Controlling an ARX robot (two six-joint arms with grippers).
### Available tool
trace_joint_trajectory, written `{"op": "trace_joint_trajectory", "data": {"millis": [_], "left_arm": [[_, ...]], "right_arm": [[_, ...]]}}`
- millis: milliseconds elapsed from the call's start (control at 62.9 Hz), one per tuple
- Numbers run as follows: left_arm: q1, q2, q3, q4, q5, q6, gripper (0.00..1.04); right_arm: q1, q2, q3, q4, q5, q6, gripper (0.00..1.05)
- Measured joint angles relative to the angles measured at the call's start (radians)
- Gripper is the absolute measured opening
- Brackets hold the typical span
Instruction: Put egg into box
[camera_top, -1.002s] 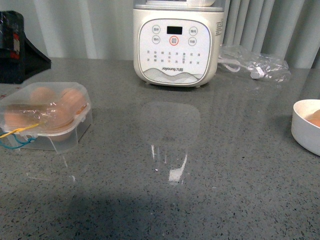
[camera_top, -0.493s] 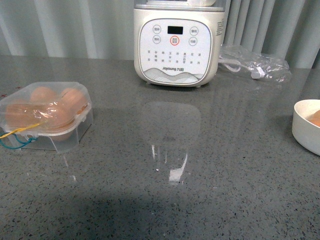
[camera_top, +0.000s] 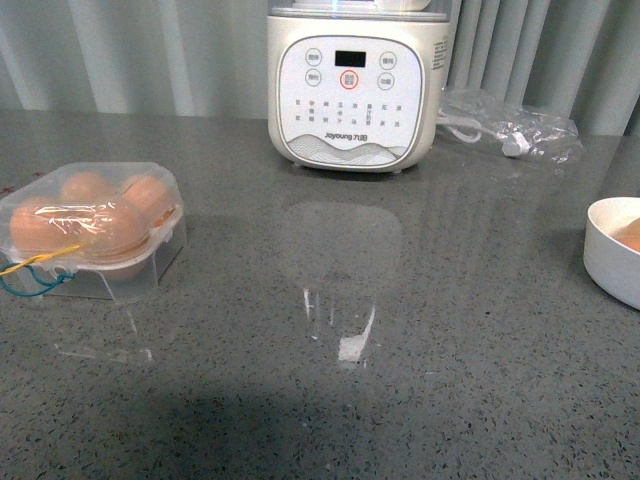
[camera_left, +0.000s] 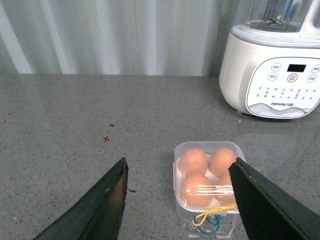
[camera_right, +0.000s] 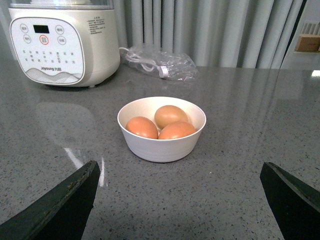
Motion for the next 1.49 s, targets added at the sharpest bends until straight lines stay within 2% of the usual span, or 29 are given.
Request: {"op": "trace_joint_trajectory", "data": {"millis": [302,350,875,1495], "left_arm": [[-0.002,-0.122,-0.195,0.062,-0.007,-0.025,0.09],[-0.002,-0.135,-0.21,0.064,-0.007,-0.03,0.03],[-0.002,-0.312,-0.353,0.036,-0.007,-0.032,0.04],[-0.002,-0.476,-0.403,-0.042,-0.007,-0.034,0.04]], "right_arm": [[0.0,0.0,0.0,0.0,0.001,0.0,0.98],[0.0,0.0,0.0,0.0,0.001,0.0,0.98],[0.0,0.0,0.0,0.0,0.001,0.0,0.98],[0.0,0.0,0.0,0.0,0.001,0.0,0.98]]}}
